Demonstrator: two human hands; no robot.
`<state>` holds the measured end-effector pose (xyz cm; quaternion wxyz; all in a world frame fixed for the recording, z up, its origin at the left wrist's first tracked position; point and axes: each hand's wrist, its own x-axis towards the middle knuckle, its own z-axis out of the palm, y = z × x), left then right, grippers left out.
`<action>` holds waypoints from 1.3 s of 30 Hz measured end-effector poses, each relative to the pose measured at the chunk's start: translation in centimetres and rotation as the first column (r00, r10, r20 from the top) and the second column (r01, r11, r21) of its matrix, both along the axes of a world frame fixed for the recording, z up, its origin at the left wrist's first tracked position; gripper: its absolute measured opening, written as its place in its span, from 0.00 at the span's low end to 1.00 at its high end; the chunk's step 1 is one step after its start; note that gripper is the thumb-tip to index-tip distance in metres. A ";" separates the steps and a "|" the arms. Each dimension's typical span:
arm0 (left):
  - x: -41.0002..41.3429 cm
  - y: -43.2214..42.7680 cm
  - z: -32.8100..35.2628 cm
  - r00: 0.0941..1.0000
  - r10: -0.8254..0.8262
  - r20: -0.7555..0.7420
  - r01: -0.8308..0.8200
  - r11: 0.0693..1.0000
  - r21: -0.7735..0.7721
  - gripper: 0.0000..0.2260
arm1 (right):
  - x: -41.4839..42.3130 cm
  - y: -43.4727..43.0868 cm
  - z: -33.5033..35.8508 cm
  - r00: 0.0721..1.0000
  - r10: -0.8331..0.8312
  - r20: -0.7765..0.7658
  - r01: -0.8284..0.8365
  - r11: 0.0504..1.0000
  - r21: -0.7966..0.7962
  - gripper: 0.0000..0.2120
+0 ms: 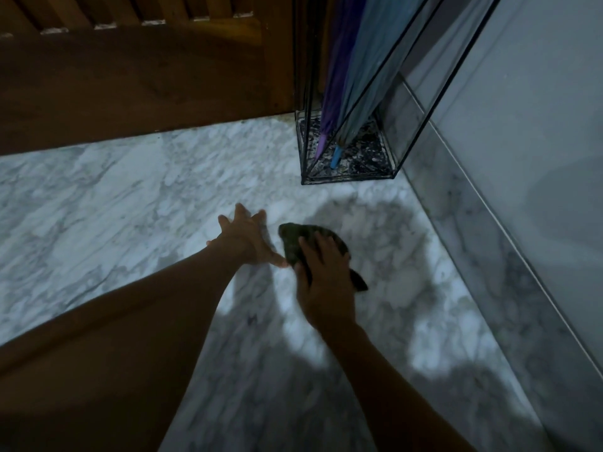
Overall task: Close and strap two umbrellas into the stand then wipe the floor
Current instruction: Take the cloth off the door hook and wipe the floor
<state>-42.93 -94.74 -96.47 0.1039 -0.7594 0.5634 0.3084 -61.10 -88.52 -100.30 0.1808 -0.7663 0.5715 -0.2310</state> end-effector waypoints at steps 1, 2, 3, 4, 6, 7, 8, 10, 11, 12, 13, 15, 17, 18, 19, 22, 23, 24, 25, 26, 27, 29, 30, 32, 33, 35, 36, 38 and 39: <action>0.1 0.0 0.0 1.000 -0.023 0.013 0.023 1.000 -0.004 0.64 | 0.0 0.0 0.1 0.998 0.053 0.014 -0.053 0.998 0.022 0.23; 0.1 0.0 0.1 0.999 -0.033 0.020 0.033 0.999 -0.002 0.64 | -0.5 -0.4 0.3 0.995 0.100 0.017 -0.101 0.994 0.049 0.24; 0.1 0.1 0.0 1.000 -0.027 0.015 0.027 1.000 -0.001 0.63 | -1.2 -1.0 0.3 0.990 0.138 -0.002 -0.137 0.989 0.059 0.24; 0.1 0.1 0.0 1.000 -0.009 0.006 0.009 1.000 0.004 0.62 | -2.3 -1.6 0.2 0.988 0.150 -0.034 -0.148 0.988 0.047 0.25; 0.0 0.2 0.1 1.000 0.012 -0.004 -0.012 1.000 0.013 0.61 | -4.9 -3.3 0.0 0.998 0.028 -0.063 -0.027 1.000 0.006 0.25; -0.1 0.2 0.2 1.000 0.012 -0.004 -0.012 1.000 0.017 0.61 | -6.1 -4.1 0.2 0.995 -0.081 -0.060 0.083 0.996 0.016 0.25; -0.1 0.2 0.3 1.000 0.012 -0.005 -0.011 1.000 0.019 0.61 | -7.2 -4.6 0.4 0.980 -0.186 -0.066 0.188 0.982 0.031 0.24; -0.1 0.1 0.4 1.000 0.017 -0.007 -0.016 1.000 0.025 0.60 | -8.2 -5.3 0.5 0.943 -0.320 -0.085 0.324 0.945 0.033 0.23; -0.1 0.1 0.5 1.000 0.016 -0.005 -0.015 0.999 0.030 0.60 | -8.2 -5.5 0.5 0.931 -0.353 -0.089 0.357 0.933 0.038 0.23; -0.1 0.2 0.7 1.000 0.006 -0.002 -0.006 1.000 0.031 0.60 | -7.7 -5.6 0.7 0.920 -0.382 -0.089 0.387 0.920 0.052 0.24; -0.1 0.4 0.8 1.000 -0.009 0.001 0.009 1.000 0.029 0.59 | -6.9 -5.7 0.8 0.908 -0.410 -0.085 0.416 0.907 0.064 0.24; 0.1 0.7 1.2 0.999 -0.041 -0.003 0.041 0.999 0.018 0.56 | -4.4 -6.2 0.8 0.914 -0.399 -0.078 0.404 0.913 0.061 0.24; 0.7 0.7 1.9 0.997 -0.079 0.005 0.079 0.997 -0.019 0.49 | -1.4 -6.9 0.9 0.973 -0.216 -0.084 0.222 0.972 0.072 0.24; 1.3 0.6 2.1 0.995 -0.096 0.010 0.097 0.994 -0.046 0.45 | 0.2 -7.5 0.9 0.994 -0.074 -0.080 0.080 0.993 0.081 0.25; 2.0 0.3 2.4 0.995 -0.104 0.007 0.104 0.992 -0.077 0.41 | 1.5 -8.2 1.0 0.995 0.063 -0.071 -0.055 0.993 0.103 0.24; 4.2 -0.7 2.5 0.997 -0.069 -0.037 0.062 0.986 -0.155 0.38 | 3.3 -10.8 1.5 0.966 0.258 -0.023 -0.249 0.949 0.195 0.24; 4.9 -1.1 2.6 0.997 -0.051 -0.050 0.042 0.984 -0.170 0.38 | 3.2 -11.4 1.4 0.973 0.227 -0.031 -0.216 0.955 0.204 0.24; 5.4 -1.5 2.7 0.998 -0.039 -0.053 0.029 0.984 -0.176 0.38 | 2.8 -11.6 1.3 0.986 0.156 -0.055 -0.142 0.971 0.194 0.24; 6.0 -1.9 2.7 0.998 -0.034 -0.047 0.025 0.985 -0.174 0.39 | 2.5 -11.5 1.1 0.996 0.057 -0.071 -0.045 0.985 0.165 0.24; 6.5 -2.3 2.7 0.999 -0.031 -0.040 0.024 0.986 -0.164 0.40 | 2.6 -10.9 0.9 0.997 -0.035 -0.070 0.043 0.991 0.126 0.24; 7.2 -2.7 2.7 0.999 -0.022 -0.035 0.017 0.988 -0.150 0.41 | 3.1 -10.1 0.6 0.994 -0.092 -0.059 0.097 0.991 0.089 0.24; 8.9 -3.6 2.6 1.000 -0.002 -0.025 -0.001 0.992 -0.124 0.45 | 5.0 -8.3 0.1 0.996 -0.077 -0.038 0.078 0.996 0.037 0.25; 9.9 -4.1 2.6 1.000 0.006 -0.018 -0.008 0.994 -0.108 0.47 | 6.2 -7.6 0.0 0.999 -0.019 -0.038 0.021 0.999 0.031 0.26; 11.6 -4.9 2.4 1.000 0.014 0.002 -0.013 0.998 -0.068 0.53 | 8.1 -6.9 -0.2 0.992 0.117 -0.035 -0.115 0.992 0.047 0.27; 12.3 -5.3 2.2 1.000 0.016 0.019 -0.015 0.999 -0.047 0.56 | 9.0 -7.4 -0.2 0.985 0.168 -0.023 -0.167 0.985 0.046 0.27; 13.2 -6.0 1.7 0.999 0.015 0.046 -0.015 1.000 0.005 0.60 | 10.8 -9.7 -0.4 0.977 0.212 -0.017 -0.213 0.977 -0.006 0.25; 13.3 -6.4 1.5 0.999 0.012 0.050 -0.014 0.999 0.029 0.62 | 11.6 -11.2 -0.5 0.978 0.208 -0.028 -0.209 0.978 -0.024 0.24; 13.3 -6.7 1.4 0.999 0.010 0.043 -0.012 0.998 0.056 0.64 | 13.1 -14.9 -0.4 0.982 0.177 -0.061 -0.178 0.984 -0.003 0.23; 13.3 -6.6 1.4 0.999 0.014 0.037 -0.016 0.998 0.057 0.64 | 13.9 -16.8 -0.1 0.984 0.152 -0.088 -0.150 0.988 0.033 0.23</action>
